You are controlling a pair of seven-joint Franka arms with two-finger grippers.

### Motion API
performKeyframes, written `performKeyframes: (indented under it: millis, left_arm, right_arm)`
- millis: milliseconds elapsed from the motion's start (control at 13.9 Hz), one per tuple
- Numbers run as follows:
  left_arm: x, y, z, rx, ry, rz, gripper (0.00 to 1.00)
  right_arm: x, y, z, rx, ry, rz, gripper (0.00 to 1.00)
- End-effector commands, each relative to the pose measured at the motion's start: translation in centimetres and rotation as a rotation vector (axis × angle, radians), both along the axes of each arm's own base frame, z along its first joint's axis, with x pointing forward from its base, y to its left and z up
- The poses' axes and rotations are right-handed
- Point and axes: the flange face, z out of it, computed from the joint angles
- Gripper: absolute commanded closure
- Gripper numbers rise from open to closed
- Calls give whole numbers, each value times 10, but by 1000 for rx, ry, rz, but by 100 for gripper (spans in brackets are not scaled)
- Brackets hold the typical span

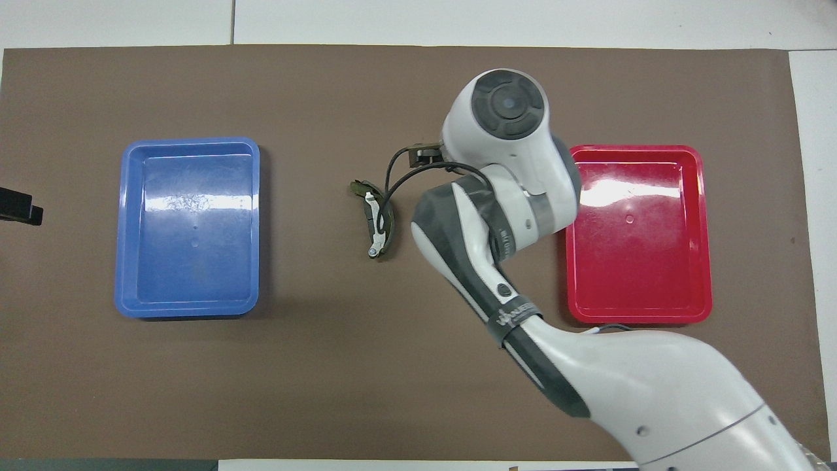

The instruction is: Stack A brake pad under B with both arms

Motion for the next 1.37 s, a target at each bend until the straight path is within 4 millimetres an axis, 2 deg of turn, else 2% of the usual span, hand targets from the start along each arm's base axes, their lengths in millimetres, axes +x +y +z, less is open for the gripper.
performKeyframes:
  millis: [0, 216, 433, 794, 1010, 1299]
  left_arm:
    - [-7, 2, 0, 9, -7, -10, 0]
    - [-7, 2, 0, 9, -7, -10, 0]
    - [-7, 2, 0, 9, -7, -10, 0]
    - [-6, 2, 0, 9, -7, -11, 0]
    - [-7, 2, 0, 9, -7, -10, 0]
    - [-6, 2, 0, 9, -7, -11, 0]
  right_arm:
    - [-11, -91, 38, 20, 5, -113, 1]
    - [-12, -177, 77, -40, 18, -148, 1]
    - [-30, -240, 112, -75, 65, -182, 1]
    - [-84, -301, 170, -68, 163, -194, 1]
    - [-104, -324, 186, -65, 193, -185, 1]
    - [-111, -331, 197, -70, 194, -206, 1]
